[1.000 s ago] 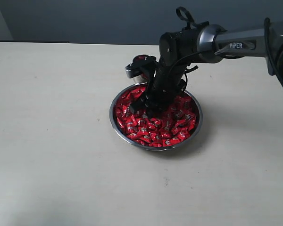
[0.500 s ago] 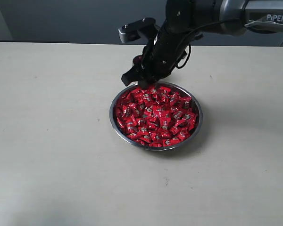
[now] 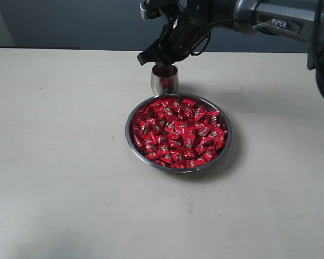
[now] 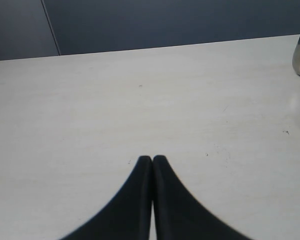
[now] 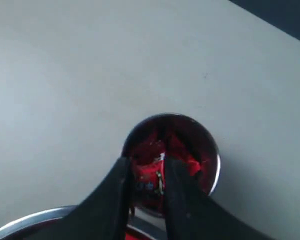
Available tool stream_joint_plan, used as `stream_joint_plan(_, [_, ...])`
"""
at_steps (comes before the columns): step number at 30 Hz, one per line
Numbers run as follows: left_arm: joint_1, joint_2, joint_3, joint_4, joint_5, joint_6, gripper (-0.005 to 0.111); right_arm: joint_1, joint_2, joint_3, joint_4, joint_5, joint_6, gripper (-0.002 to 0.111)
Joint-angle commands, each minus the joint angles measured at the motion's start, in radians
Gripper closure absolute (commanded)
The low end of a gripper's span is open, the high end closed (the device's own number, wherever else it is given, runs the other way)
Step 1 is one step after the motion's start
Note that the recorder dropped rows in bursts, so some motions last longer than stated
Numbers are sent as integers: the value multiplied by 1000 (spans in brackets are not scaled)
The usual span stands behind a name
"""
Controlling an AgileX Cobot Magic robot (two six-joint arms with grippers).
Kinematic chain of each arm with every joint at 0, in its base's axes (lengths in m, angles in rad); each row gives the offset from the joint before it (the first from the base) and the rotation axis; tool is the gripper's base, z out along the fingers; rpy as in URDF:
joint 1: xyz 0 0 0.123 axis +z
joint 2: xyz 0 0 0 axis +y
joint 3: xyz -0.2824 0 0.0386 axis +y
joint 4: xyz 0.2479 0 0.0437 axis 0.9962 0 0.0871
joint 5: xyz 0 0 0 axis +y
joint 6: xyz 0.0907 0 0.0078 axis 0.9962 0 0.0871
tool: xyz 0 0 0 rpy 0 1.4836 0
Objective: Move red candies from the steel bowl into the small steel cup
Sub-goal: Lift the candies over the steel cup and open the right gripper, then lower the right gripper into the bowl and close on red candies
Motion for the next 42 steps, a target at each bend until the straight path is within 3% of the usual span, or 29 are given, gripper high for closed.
stream_joint_plan(1, [-5, -5, -8, 2, -5, -1, 106, -36, 48, -48, 12, -18, 3, 109])
stream_joint_plan(5, [-5, -5, -8, 2, -5, -1, 106, -43, 64, -48, 45, -43, 3, 106])
stream_joint_plan(10, [-5, -5, -8, 2, -5, -1, 106, -43, 64, -48, 46, -45, 1, 75])
stream_joint_plan(12, [-5, -5, -8, 2, -5, -1, 106, -43, 56, -48, 46, -39, 1, 69])
stream_joint_plan(27, [-5, -5, -8, 2, -5, -1, 106, -37, -22, 10, 48, 251, -25, 69])
stream_joint_plan(35, [-5, -5, -8, 2, -5, -1, 106, -13, -55, 186, 30, 195, -52, 69])
stream_joint_plan(42, [-5, -5, -8, 2, -5, -1, 106, 51, -55, 226, -53, 148, -53, 69])
